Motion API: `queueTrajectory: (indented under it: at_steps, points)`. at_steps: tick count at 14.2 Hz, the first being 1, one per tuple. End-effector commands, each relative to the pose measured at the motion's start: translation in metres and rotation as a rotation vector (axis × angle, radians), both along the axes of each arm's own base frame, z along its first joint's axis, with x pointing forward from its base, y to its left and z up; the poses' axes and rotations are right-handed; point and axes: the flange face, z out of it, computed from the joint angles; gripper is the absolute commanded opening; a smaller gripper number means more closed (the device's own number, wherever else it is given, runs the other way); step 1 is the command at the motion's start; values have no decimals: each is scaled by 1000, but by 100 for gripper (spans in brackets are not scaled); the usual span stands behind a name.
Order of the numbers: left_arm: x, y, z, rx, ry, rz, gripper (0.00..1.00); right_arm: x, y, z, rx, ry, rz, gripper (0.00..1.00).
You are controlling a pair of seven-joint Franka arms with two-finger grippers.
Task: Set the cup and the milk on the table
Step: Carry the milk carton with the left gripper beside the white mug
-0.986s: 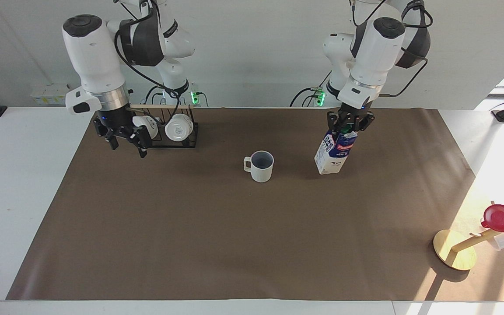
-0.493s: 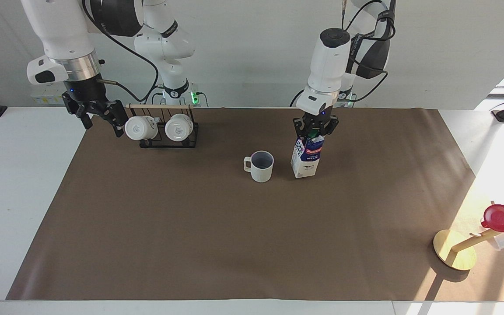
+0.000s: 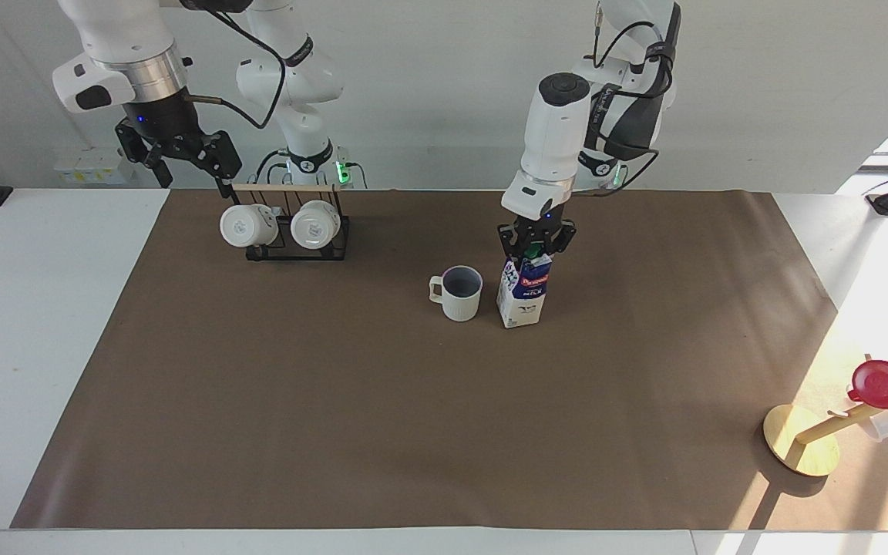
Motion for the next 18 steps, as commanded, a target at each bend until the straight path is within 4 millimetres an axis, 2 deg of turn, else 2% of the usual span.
queueTrajectory:
  at_steps: [1,7,15,16,17,18]
  points:
    - [-1,-3,1,7,-22,2,47,1,15,0,18,22,44,100]
    - [-2,-5,0,23,-21,-87,49,-16,22,-10,75,68,-4,100]
    - [-9,-3,-11,43,-3,-144,56,-19,15,-17,58,45,-22,100]
    - [-8,-2,-11,44,-1,-142,76,-19,15,-17,58,34,-34,100]
    - [-7,-2,-10,43,-2,-139,100,-19,15,-18,58,32,-37,100]
    - [-6,-3,-7,40,-5,-129,100,-19,14,-17,59,29,-39,100]
